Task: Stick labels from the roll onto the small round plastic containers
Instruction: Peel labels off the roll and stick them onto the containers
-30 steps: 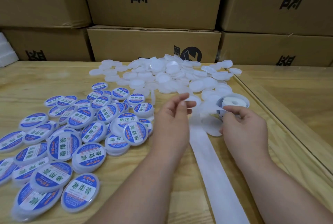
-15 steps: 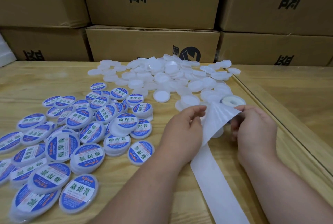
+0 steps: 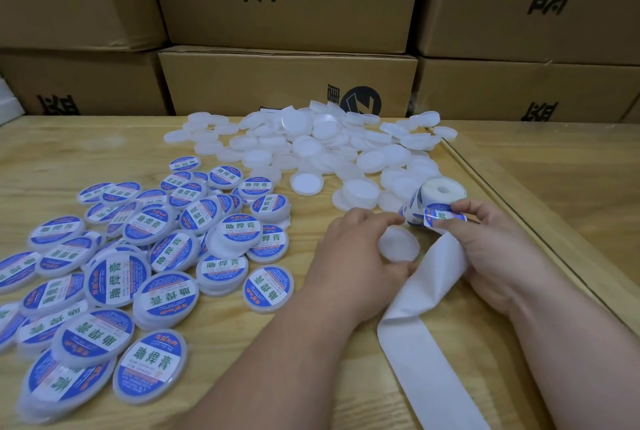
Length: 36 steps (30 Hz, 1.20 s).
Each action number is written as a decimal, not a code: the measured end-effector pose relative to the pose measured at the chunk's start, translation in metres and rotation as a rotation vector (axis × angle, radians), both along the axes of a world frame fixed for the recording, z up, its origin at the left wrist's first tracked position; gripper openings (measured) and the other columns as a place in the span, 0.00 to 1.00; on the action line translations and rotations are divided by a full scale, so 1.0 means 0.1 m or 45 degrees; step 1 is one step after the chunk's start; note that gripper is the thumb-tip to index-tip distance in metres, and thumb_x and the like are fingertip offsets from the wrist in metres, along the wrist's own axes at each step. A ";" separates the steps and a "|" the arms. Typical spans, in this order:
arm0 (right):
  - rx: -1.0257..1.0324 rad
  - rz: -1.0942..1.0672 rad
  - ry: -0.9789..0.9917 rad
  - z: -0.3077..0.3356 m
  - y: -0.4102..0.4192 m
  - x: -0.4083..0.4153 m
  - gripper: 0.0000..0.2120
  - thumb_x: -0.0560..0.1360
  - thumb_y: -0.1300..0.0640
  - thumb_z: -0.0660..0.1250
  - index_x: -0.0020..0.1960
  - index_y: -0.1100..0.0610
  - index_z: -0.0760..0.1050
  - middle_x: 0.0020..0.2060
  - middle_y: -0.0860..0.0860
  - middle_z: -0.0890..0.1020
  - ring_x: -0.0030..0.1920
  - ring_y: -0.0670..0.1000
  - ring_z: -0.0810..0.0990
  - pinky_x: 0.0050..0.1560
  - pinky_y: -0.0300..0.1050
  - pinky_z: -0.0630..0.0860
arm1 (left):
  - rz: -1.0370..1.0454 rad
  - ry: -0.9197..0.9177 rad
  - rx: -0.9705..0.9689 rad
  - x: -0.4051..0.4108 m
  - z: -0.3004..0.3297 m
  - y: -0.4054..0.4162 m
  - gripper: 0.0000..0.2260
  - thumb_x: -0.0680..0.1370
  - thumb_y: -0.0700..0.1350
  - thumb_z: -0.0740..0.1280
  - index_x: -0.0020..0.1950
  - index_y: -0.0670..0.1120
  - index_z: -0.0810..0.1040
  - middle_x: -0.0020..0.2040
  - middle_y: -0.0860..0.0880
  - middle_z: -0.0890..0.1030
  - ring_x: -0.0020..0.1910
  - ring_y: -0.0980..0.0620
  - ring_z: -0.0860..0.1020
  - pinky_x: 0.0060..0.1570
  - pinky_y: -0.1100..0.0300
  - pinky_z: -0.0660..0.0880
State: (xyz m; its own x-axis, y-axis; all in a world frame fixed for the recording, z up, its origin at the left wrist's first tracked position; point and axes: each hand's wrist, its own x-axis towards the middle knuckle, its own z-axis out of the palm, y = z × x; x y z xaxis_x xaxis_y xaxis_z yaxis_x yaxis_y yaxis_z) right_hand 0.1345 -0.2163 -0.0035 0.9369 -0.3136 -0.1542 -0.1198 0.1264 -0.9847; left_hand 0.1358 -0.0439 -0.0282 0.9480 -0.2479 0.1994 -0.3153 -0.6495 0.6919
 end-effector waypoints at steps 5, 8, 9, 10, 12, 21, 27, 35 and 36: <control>0.036 0.142 -0.007 0.05 -0.05 -0.09 0.18 0.77 0.71 0.67 0.61 0.52 0.75 0.43 0.56 0.85 0.29 0.48 0.79 0.28 0.41 0.75 | 0.081 -0.013 0.102 0.00 0.01 0.00 0.09 0.73 0.60 0.73 0.52 0.61 0.82 0.67 0.58 0.70 0.67 0.53 0.63 0.67 0.59 0.60; 0.009 0.187 -0.030 0.06 -0.05 -0.13 0.21 0.76 0.74 0.64 0.61 0.53 0.74 0.33 0.51 0.84 0.26 0.47 0.79 0.25 0.40 0.74 | 0.089 -0.002 0.109 0.01 0.00 -0.01 0.05 0.76 0.58 0.71 0.44 0.58 0.81 0.72 0.57 0.68 0.71 0.53 0.60 0.67 0.56 0.57; -0.013 0.199 -0.040 0.06 -0.05 -0.14 0.21 0.76 0.75 0.63 0.61 0.53 0.74 0.31 0.50 0.84 0.26 0.47 0.79 0.25 0.39 0.74 | 0.091 -0.008 0.114 0.01 0.00 -0.02 0.06 0.77 0.57 0.70 0.45 0.58 0.80 0.73 0.57 0.68 0.72 0.53 0.59 0.67 0.56 0.57; -0.029 0.212 -0.048 0.05 -0.04 -0.15 0.21 0.77 0.75 0.63 0.61 0.53 0.74 0.32 0.49 0.84 0.26 0.47 0.80 0.25 0.39 0.75 | 0.094 -0.021 0.108 0.02 0.01 -0.02 0.06 0.78 0.57 0.69 0.45 0.57 0.80 0.74 0.57 0.67 0.72 0.53 0.59 0.68 0.56 0.56; -0.029 0.241 -0.052 0.05 -0.03 -0.17 0.19 0.77 0.72 0.65 0.61 0.53 0.74 0.37 0.52 0.87 0.30 0.48 0.83 0.29 0.42 0.78 | 0.095 -0.061 0.047 0.02 0.02 -0.02 0.07 0.80 0.56 0.67 0.44 0.57 0.77 0.75 0.55 0.68 0.73 0.53 0.59 0.71 0.55 0.57; -0.192 0.365 -0.148 -0.09 0.15 -0.21 0.21 0.76 0.70 0.66 0.62 0.49 0.78 0.53 0.55 0.87 0.49 0.53 0.87 0.45 0.47 0.82 | 0.088 -0.005 -0.859 -0.02 0.11 0.02 0.11 0.84 0.54 0.60 0.47 0.52 0.77 0.51 0.63 0.83 0.49 0.65 0.80 0.47 0.68 0.73; -0.488 0.394 -0.307 -0.15 0.30 -0.17 0.23 0.73 0.62 0.64 0.62 0.39 0.74 0.49 0.43 0.86 0.47 0.46 0.86 0.45 0.45 0.81 | 0.004 0.156 -1.021 -0.02 0.14 0.03 0.11 0.73 0.53 0.73 0.47 0.61 0.71 0.43 0.53 0.83 0.31 0.58 0.77 0.26 0.66 0.73; -0.474 0.077 -0.283 -0.08 0.30 -0.18 0.11 0.71 0.44 0.69 0.51 0.46 0.80 0.39 0.42 0.85 0.40 0.41 0.82 0.40 0.41 0.76 | -0.009 0.142 -0.864 -0.01 0.11 0.03 0.11 0.77 0.48 0.68 0.53 0.65 0.77 0.46 0.59 0.84 0.43 0.55 0.83 0.42 0.60 0.79; -0.534 0.004 -0.257 -0.07 0.26 -0.17 0.11 0.72 0.41 0.68 0.48 0.47 0.81 0.37 0.39 0.83 0.38 0.39 0.80 0.40 0.42 0.74 | -0.039 0.140 -0.877 -0.02 0.11 0.02 0.11 0.76 0.47 0.68 0.52 0.63 0.79 0.46 0.58 0.85 0.45 0.54 0.83 0.44 0.58 0.79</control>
State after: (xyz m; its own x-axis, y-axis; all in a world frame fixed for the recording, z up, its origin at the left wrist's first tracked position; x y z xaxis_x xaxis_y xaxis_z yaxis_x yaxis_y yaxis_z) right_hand 0.1175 -0.1898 -0.0101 0.9363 -0.3067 0.1709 0.0798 -0.2881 -0.9543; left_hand 0.1343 -0.0418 -0.0174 0.9663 -0.1267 0.2241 -0.2311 -0.0434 0.9720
